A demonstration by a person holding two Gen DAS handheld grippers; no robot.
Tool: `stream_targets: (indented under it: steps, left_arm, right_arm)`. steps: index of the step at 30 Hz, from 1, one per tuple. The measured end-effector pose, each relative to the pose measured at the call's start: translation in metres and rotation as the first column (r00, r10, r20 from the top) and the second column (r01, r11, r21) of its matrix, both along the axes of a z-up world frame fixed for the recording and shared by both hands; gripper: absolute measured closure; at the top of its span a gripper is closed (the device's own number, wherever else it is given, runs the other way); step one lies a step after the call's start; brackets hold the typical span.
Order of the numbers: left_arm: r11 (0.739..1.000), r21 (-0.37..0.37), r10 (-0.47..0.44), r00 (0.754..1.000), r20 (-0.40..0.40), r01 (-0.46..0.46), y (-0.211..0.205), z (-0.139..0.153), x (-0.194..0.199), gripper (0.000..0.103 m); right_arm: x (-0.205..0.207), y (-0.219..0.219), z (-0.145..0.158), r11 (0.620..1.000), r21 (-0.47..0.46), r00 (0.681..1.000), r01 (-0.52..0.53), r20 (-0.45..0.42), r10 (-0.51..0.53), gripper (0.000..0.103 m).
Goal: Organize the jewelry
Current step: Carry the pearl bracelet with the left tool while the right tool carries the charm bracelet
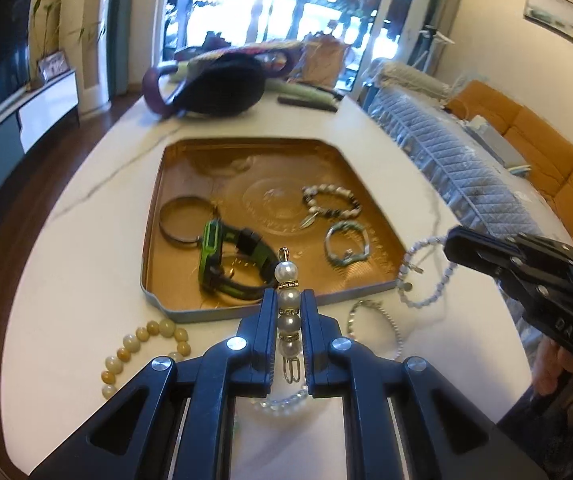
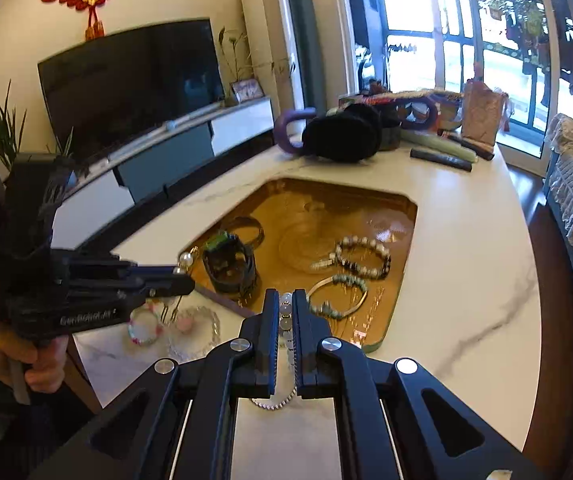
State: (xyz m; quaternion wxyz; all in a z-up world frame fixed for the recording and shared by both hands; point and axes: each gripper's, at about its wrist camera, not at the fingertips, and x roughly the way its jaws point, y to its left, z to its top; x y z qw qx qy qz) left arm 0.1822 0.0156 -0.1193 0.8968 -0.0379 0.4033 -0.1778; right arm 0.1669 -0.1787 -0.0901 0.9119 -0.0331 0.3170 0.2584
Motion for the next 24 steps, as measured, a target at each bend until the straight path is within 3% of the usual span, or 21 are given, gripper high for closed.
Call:
stream_targets:
  steps: [11,24]
  left_arm:
    - [0.996,-0.076,0.048,0.995,0.092,-0.041,0.017,0.043,0.006,0.091]
    - [0.982,-0.174,0.089,0.995,0.051,-0.079,0.044,0.038,0.040,0.091]
  right_arm:
    - [0.001,0.005,0.034,1.000,0.015,0.994,0.021,0.109,-0.022,0.097]
    - [0.032,0.000,0.032,1.000,0.022,0.995,0.000,0.103,-0.002,0.097]
